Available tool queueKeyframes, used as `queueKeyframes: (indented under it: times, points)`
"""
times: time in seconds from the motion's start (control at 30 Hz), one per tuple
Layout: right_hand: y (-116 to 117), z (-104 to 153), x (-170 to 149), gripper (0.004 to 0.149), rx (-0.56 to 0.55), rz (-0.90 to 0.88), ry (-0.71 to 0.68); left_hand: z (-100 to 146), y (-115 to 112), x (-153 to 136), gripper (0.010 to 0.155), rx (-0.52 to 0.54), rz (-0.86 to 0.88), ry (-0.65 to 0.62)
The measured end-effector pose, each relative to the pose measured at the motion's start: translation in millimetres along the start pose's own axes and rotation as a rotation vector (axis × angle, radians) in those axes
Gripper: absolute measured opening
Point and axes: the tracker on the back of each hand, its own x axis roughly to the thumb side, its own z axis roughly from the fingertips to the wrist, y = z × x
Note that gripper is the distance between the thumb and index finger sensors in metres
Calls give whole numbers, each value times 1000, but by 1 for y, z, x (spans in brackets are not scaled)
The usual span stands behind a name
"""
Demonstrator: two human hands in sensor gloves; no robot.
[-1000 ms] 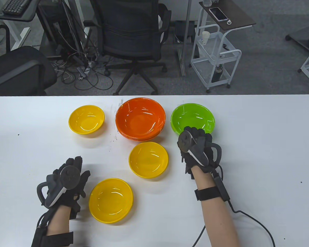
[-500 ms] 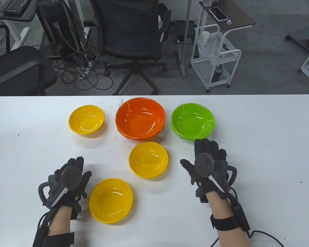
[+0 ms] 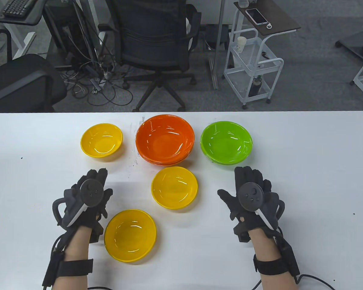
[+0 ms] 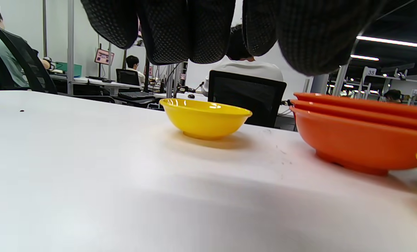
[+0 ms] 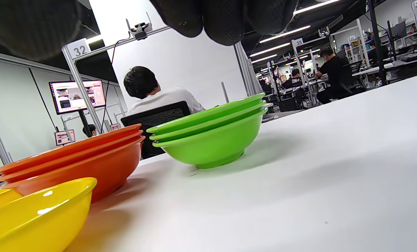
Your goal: Nest bowls by color group
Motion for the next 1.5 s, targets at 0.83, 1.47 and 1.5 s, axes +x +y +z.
queueKeyframes:
  times: [0.83,1.47,1.5]
  points:
    - [1,-3,-20,93,-3,-7,54,-151,-59,48,76,-158,-319,24]
    - [2,-4,-22,92,7,-18,62,-148,-48,46,49,54,-353,80]
    - [2,-4,-22,92,5,-17,61,-145,-45,46,49,62,-348,71]
